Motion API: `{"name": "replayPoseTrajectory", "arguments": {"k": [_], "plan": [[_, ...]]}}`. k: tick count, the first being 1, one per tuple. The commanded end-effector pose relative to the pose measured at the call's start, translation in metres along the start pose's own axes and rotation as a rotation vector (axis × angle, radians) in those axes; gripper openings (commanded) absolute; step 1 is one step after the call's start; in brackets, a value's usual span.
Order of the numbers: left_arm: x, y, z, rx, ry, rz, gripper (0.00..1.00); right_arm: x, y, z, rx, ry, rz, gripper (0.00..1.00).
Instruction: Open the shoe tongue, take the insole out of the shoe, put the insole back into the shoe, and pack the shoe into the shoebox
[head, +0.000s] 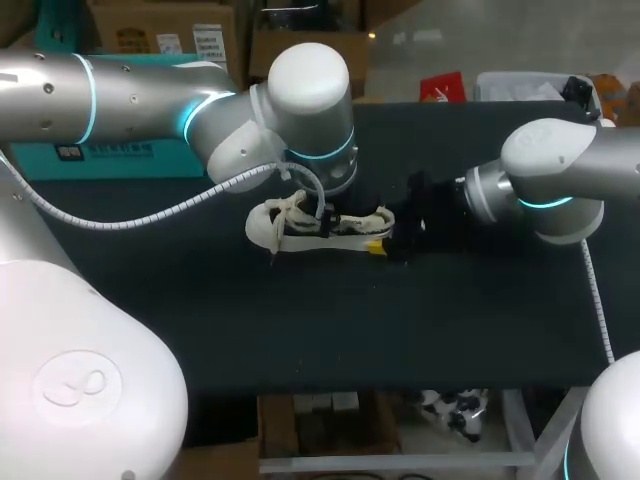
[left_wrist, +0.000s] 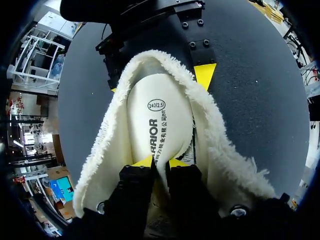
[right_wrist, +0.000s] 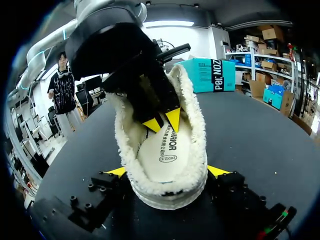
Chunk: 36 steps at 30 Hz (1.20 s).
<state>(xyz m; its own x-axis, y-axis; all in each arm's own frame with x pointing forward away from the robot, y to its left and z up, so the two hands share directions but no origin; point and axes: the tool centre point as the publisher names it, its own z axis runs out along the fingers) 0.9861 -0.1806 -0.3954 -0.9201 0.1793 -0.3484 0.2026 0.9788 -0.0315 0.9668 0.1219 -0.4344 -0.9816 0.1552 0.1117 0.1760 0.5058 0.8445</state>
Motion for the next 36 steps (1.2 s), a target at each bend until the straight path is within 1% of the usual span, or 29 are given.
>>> {"name": "replayPoseTrajectory", "arguments": {"k": [1, 3, 9, 12, 18, 27, 30, 36], "plan": [[-0.004, -0.010, 0.105, 0.015, -0.031, -0.009, 0.00, -0.001, -0.009, 0.008, -0.002, 0.005, 0.000, 0.00], [-0.004, -0.010, 0.095, 0.025, -0.037, -0.017, 0.00, -0.001, -0.009, 0.008, -0.002, 0.005, 0.000, 0.00], [-0.004, -0.010, 0.055, 0.114, 0.005, -0.052, 0.00, -0.001, -0.009, 0.008, -0.002, 0.005, 0.000, 0.00], [-0.006, -0.013, 0.036, 0.151, 0.006, -0.069, 0.00, -0.001, -0.009, 0.008, -0.002, 0.005, 0.000, 0.00], [-0.009, -0.017, 0.012, 0.193, 0.013, -0.081, 0.00, -0.001, -0.009, 0.008, -0.002, 0.005, 0.000, 0.00], [-0.010, -0.008, -0.022, 0.328, 0.091, -0.109, 0.00, -0.001, -0.009, 0.008, -0.002, 0.005, 0.000, 0.00], [-0.010, -0.006, -0.037, 0.378, 0.114, -0.101, 0.00, -0.001, -0.009, 0.008, -0.002, 0.005, 0.000, 0.00], [-0.006, -0.002, -0.063, 0.445, 0.156, -0.070, 0.00, -0.001, -0.009, 0.008, -0.002, 0.005, 0.000, 0.00]]}}
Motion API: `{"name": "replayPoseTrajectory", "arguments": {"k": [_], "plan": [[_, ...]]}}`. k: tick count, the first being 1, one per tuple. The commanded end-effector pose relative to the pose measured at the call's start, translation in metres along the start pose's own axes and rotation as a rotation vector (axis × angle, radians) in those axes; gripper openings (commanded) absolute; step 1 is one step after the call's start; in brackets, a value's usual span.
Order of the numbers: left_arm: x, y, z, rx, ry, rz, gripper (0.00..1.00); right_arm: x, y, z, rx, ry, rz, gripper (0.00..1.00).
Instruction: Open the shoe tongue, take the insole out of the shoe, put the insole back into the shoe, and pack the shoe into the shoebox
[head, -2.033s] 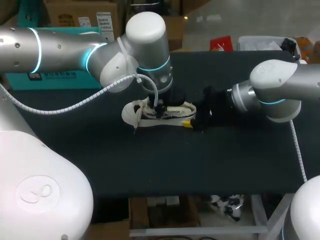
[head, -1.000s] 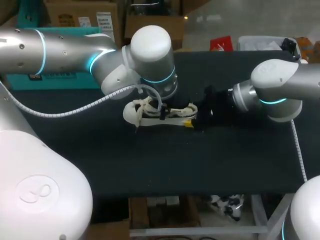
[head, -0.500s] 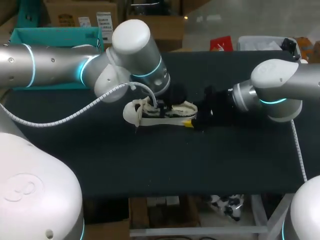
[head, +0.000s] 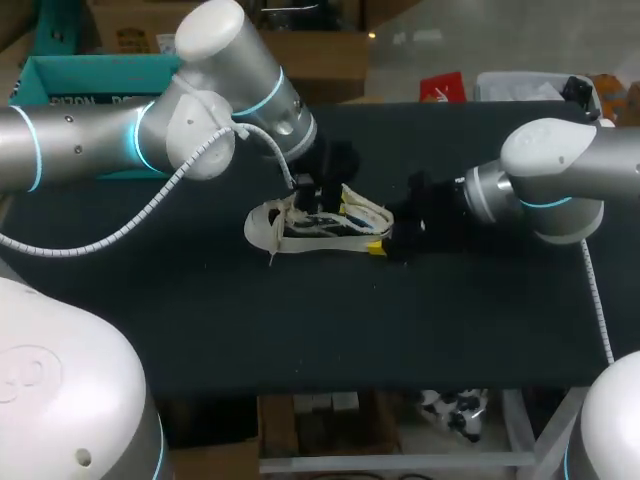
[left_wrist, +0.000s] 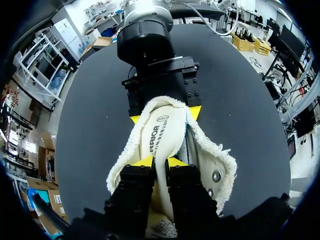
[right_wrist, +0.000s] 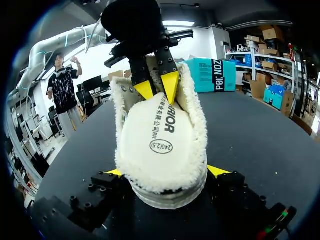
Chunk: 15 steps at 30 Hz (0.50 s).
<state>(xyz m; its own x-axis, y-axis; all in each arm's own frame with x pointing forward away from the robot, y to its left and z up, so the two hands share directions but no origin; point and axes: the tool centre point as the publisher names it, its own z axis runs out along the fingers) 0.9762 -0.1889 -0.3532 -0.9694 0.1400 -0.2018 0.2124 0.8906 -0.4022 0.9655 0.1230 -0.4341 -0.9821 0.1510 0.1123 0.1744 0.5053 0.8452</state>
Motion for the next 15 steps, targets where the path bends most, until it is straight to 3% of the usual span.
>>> {"name": "replayPoseTrajectory", "arguments": {"k": [1, 11, 15], "plan": [[0.006, 0.001, -0.024, 0.075, 0.029, 0.014, 0.00, -0.003, -0.009, 0.007, -0.001, 0.002, 0.002, 0.00], [0.014, 0.000, -0.037, 0.159, 0.092, 0.016, 0.00, -0.003, -0.009, 0.007, -0.001, 0.002, 0.002, 0.00], [0.017, -0.002, -0.043, 0.231, 0.099, 0.012, 0.00, -0.003, -0.009, 0.007, -0.001, 0.002, 0.002, 0.00]]}}
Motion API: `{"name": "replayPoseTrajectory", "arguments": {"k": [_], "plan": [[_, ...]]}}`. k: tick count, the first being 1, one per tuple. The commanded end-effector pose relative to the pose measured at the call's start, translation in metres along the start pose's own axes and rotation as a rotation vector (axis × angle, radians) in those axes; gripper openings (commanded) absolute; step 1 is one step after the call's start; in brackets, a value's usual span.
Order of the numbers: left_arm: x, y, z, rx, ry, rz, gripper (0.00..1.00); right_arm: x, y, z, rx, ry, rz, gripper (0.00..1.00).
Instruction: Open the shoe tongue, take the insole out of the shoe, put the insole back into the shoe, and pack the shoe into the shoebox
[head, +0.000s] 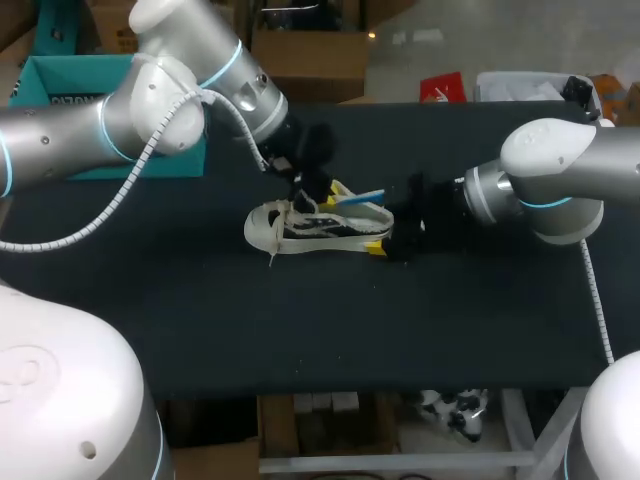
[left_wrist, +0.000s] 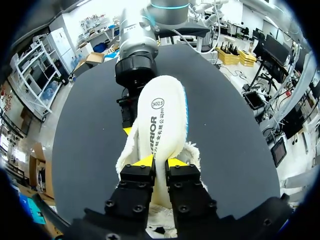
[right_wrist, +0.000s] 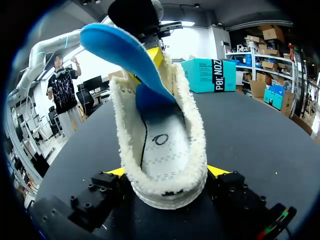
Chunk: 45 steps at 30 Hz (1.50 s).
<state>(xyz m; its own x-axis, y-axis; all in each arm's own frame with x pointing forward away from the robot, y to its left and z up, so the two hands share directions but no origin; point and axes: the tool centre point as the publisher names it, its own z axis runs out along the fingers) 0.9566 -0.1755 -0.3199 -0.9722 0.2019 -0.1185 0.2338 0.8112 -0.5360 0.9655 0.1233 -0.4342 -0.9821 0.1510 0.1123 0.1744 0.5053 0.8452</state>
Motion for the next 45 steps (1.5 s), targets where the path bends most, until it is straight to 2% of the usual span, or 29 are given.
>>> {"name": "replayPoseTrajectory", "arguments": {"k": [1, 11, 29, 30, 31, 32, 33, 45], "plan": [[0.005, 0.001, -0.007, 0.098, -0.007, 0.003, 0.00, -0.003, -0.009, 0.007, -0.001, 0.002, 0.002, 0.00], [0.017, -0.030, -0.023, 0.266, -0.066, -0.002, 0.00, -0.003, -0.009, 0.007, -0.001, 0.002, 0.002, 0.00], [0.033, -0.063, -0.054, 0.410, -0.181, -0.064, 0.00, -0.006, -0.006, 0.000, 0.005, 0.004, -0.015, 0.00], [0.034, -0.065, -0.055, 0.417, -0.185, -0.063, 0.00, -0.006, -0.005, -0.001, 0.005, 0.006, -0.016, 0.29], [0.034, -0.066, -0.057, 0.425, -0.188, -0.064, 0.00, -0.007, -0.005, -0.002, 0.005, 0.007, -0.017, 0.49], [0.035, -0.068, -0.059, 0.429, -0.191, -0.064, 0.00, -0.007, -0.004, -0.002, 0.006, 0.009, -0.018, 0.84], [0.035, -0.069, -0.060, 0.436, -0.196, -0.065, 0.00, -0.007, -0.003, -0.003, 0.007, 0.010, -0.019, 1.00], [0.038, -0.083, -0.078, 0.500, -0.221, -0.062, 0.00, -0.003, -0.003, -0.024, 0.055, -0.008, 0.024, 1.00]]}}
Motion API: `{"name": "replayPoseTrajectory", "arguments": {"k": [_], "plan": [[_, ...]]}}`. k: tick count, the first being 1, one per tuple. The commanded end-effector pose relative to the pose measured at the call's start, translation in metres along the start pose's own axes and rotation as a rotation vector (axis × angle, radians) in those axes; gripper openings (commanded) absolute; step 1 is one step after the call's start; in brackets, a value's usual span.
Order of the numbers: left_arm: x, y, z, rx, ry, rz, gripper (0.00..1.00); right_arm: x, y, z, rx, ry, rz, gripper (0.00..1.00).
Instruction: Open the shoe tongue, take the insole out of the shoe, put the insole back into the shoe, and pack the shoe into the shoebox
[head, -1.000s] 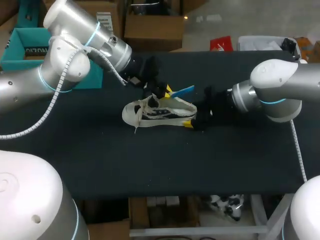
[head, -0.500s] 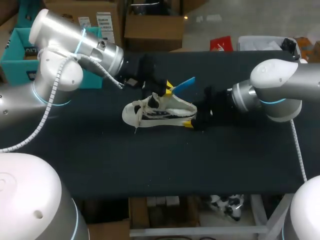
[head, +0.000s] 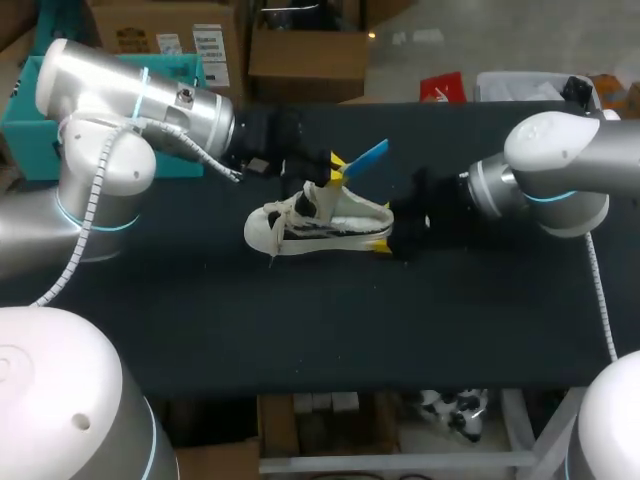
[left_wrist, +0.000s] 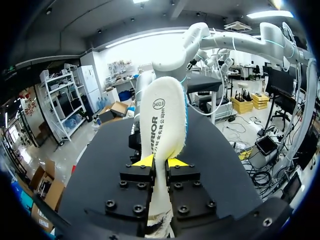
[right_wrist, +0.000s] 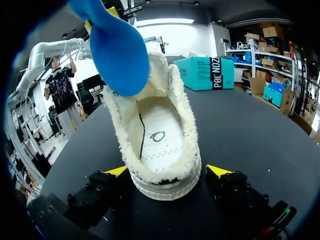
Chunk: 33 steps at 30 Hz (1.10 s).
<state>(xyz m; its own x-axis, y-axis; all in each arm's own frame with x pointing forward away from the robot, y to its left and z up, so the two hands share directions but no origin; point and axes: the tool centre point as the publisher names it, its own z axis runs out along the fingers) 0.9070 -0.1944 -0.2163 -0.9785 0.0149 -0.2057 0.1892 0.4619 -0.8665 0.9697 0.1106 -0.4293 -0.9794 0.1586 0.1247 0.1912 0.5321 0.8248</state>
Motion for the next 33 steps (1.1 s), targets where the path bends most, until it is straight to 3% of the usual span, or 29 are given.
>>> {"name": "replayPoseTrajectory", "arguments": {"k": [1, 11, 18, 33], "plan": [[0.005, -0.003, -0.005, 0.024, -0.018, 0.005, 0.00, 0.004, -0.003, -0.014, 0.029, -0.013, 0.016, 1.00], [0.010, -0.020, -0.015, 0.075, -0.012, 0.023, 0.00, 0.010, -0.005, -0.044, 0.073, -0.042, 0.038, 1.00], [0.014, -0.029, -0.030, 0.119, -0.022, 0.032, 0.00, 0.019, 0.010, -0.068, 0.068, -0.064, 0.007, 1.00], [0.039, -0.035, -0.079, 0.202, -0.060, 0.039, 0.00, 0.037, 0.037, -0.082, -0.050, -0.043, -0.045, 1.00]]}}
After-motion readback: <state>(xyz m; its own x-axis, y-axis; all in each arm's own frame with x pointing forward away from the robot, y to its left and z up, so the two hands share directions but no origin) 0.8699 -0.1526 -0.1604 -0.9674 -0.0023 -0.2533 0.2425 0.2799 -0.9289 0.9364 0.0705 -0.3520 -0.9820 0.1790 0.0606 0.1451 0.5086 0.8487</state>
